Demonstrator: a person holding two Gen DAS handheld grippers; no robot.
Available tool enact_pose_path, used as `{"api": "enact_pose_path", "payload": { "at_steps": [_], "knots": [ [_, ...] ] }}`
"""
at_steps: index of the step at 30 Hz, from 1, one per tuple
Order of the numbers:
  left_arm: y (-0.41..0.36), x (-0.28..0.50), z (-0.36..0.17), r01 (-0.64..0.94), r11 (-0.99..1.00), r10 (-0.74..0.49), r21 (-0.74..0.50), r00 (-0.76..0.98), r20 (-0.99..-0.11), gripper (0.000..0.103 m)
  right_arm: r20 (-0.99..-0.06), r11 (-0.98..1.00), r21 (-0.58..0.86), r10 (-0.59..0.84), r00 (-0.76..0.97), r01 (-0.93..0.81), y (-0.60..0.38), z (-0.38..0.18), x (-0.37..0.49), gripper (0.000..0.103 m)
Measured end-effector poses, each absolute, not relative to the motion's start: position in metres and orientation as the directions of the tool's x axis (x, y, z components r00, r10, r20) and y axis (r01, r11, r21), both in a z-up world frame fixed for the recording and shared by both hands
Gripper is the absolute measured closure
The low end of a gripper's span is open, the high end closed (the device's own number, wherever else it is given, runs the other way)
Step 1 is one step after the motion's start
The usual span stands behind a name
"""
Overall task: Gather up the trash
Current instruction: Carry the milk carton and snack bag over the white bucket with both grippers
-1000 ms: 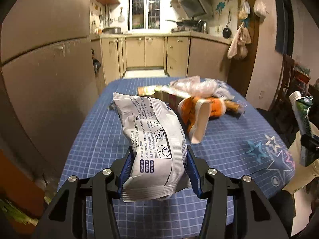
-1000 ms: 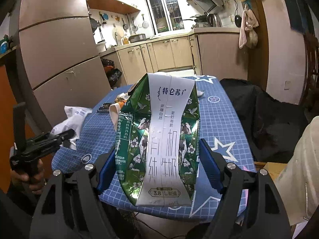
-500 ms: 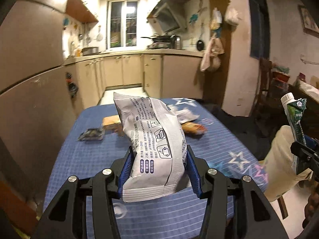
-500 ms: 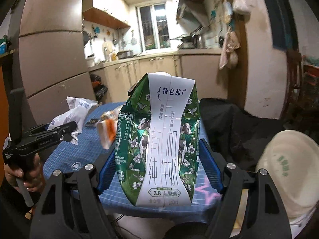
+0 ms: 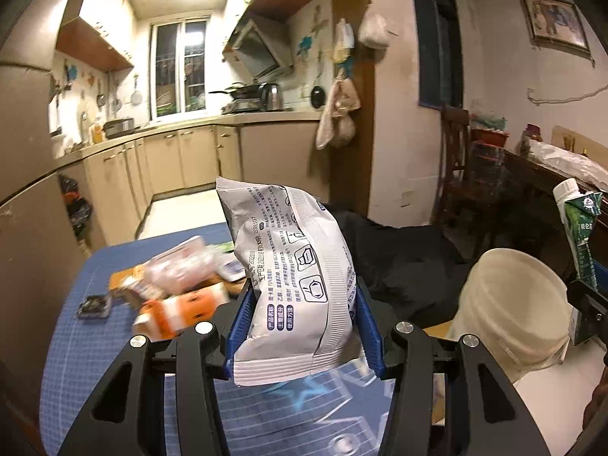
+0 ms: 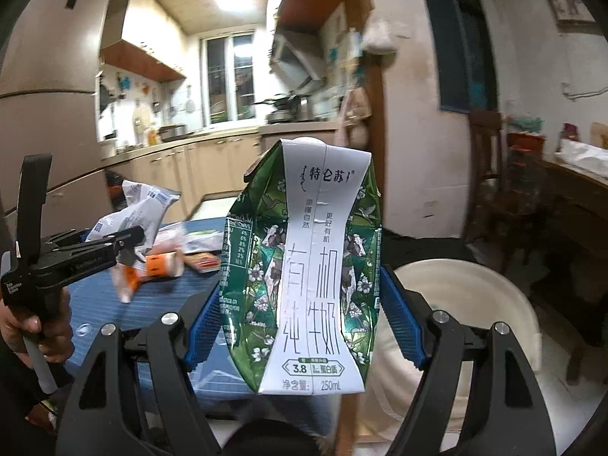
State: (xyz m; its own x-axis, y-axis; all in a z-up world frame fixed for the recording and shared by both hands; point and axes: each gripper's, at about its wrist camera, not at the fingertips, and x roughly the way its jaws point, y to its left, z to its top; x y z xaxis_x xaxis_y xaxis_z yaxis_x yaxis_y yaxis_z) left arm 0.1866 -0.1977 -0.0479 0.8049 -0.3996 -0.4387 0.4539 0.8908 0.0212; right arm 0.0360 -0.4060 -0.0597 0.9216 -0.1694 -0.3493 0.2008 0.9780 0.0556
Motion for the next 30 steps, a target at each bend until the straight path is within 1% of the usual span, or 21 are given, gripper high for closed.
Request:
{"api": "enact_pose_path", "payload": {
  "at_steps": [4, 14, 30],
  "knots": [
    [-0.237, 0.183, -0.045, 0.497, 0.867, -0.436, 0.033, 0.791, -0.429, 0.051, -0.338, 0.963, 0.037, -0.24, 0.91, 0.268, -0.432, -0.059, 0.024, 0.03],
    [-0.312, 0.167, -0.045, 0.599, 0.798, -0.523, 0.063, 0.741, -0.422, 0.051, -0.319, 0.927, -0.006, -0.358, 0.878, 0.376, -0.468, -0.06, 0.005, 0.03],
    [-0.411, 0.147, -0.067, 0.725, 0.684, -0.626, 0.079, 0.64, -0.446, 0.051, -0.349, 0.877, -0.04, -0.461, 0.816, 0.479, -0.514, -0.075, -0.005, 0.03]
  ]
}}
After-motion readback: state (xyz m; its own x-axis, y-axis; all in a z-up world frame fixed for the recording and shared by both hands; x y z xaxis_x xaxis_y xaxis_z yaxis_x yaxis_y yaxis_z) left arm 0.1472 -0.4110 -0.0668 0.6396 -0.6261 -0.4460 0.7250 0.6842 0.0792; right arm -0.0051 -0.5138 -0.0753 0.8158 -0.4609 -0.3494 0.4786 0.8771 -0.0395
